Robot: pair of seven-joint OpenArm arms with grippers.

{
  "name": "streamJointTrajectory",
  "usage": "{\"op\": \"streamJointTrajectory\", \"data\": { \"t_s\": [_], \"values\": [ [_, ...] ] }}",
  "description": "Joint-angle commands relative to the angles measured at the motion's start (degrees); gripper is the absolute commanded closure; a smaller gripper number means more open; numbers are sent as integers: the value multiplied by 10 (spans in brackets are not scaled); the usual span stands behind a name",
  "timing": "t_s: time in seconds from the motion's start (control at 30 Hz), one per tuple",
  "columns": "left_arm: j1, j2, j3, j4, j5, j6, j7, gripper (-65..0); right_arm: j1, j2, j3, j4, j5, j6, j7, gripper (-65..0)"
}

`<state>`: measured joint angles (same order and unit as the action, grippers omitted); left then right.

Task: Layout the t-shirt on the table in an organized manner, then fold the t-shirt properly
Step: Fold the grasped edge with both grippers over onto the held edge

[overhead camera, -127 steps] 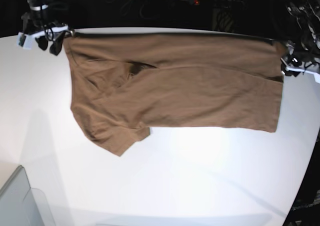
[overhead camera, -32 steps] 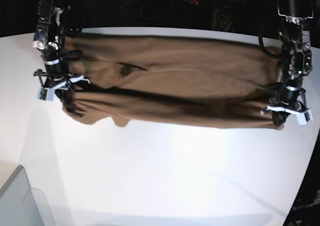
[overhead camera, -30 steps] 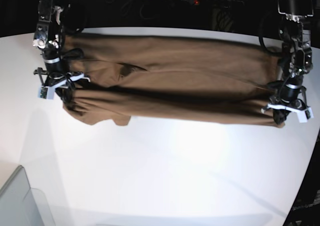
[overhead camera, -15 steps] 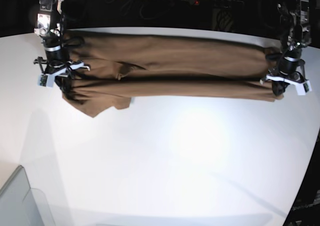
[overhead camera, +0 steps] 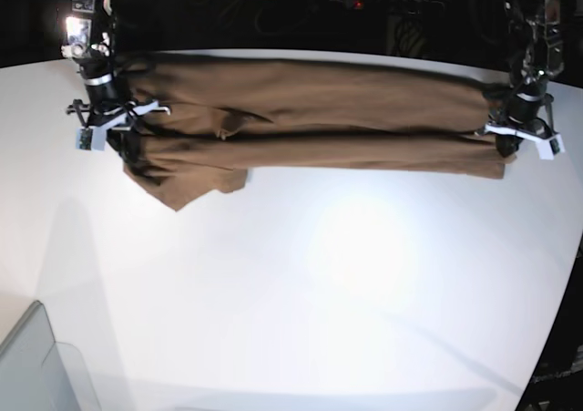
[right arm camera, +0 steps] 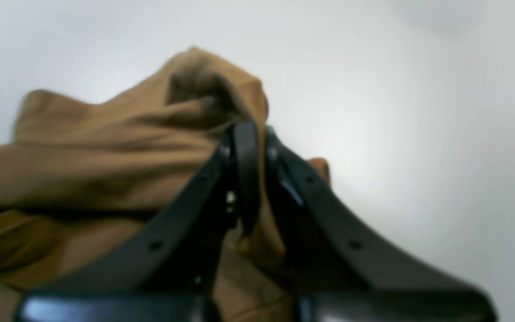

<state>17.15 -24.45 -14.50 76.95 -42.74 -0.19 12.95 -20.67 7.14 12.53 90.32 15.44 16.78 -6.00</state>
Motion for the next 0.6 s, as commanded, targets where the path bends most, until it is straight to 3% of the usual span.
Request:
{"op": "streamJointTrajectory", "data": {
  "t_s": [0.0, 0.4, 0.57],
  "values": [
    [-8, -9, 1, -4, 1, 2, -8, -3, -4, 5, 6, 21, 6, 17, 17, 0],
    [-19, 3, 7, -34, 1, 2, -9, -3, -68, 2, 14, 55, 5, 91, 19, 0],
    [-19, 3, 6, -34, 1, 2, -9, -3, -72, 6, 14, 24, 5, 91, 20, 0]
  ]
}}
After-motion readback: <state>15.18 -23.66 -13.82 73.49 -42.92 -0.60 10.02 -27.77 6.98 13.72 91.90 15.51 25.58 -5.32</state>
